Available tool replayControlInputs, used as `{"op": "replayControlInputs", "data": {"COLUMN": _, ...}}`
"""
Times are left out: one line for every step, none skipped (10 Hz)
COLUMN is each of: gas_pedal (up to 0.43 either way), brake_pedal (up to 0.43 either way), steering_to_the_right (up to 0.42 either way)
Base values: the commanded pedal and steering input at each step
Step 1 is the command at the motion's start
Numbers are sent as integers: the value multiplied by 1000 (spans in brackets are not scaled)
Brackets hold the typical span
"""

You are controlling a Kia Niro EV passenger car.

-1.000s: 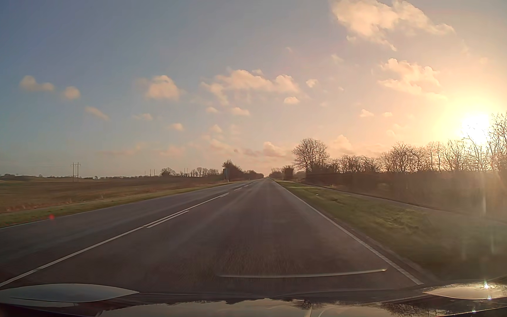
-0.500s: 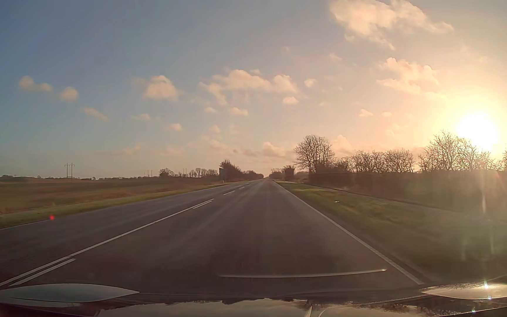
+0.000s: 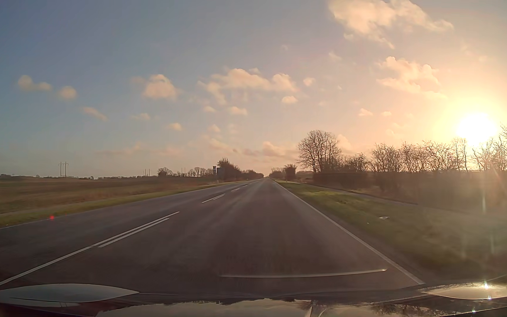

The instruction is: Follow the waypoints while adhering to traffic rules and regulations

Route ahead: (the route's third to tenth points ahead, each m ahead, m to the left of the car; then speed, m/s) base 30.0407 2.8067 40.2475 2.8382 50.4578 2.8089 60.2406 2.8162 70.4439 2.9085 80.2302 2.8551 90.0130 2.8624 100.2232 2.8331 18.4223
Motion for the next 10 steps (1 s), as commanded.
{"op": "replayControlInputs", "data": {"gas_pedal": 268, "brake_pedal": 0, "steering_to_the_right": 2}}
{"op": "replayControlInputs", "data": {"gas_pedal": 268, "brake_pedal": 0, "steering_to_the_right": 2}}
{"op": "replayControlInputs", "data": {"gas_pedal": 268, "brake_pedal": 0, "steering_to_the_right": 2}}
{"op": "replayControlInputs", "data": {"gas_pedal": 268, "brake_pedal": 0, "steering_to_the_right": 2}}
{"op": "replayControlInputs", "data": {"gas_pedal": 260, "brake_pedal": 0, "steering_to_the_right": 2}}
{"op": "replayControlInputs", "data": {"gas_pedal": 260, "brake_pedal": 0, "steering_to_the_right": 2}}
{"op": "replayControlInputs", "data": {"gas_pedal": 260, "brake_pedal": 0, "steering_to_the_right": 2}}
{"op": "replayControlInputs", "data": {"gas_pedal": 260, "brake_pedal": 0, "steering_to_the_right": 2}}
{"op": "replayControlInputs", "data": {"gas_pedal": 260, "brake_pedal": 0, "steering_to_the_right": 2}}
{"op": "replayControlInputs", "data": {"gas_pedal": 260, "brake_pedal": 0, "steering_to_the_right": 2}}
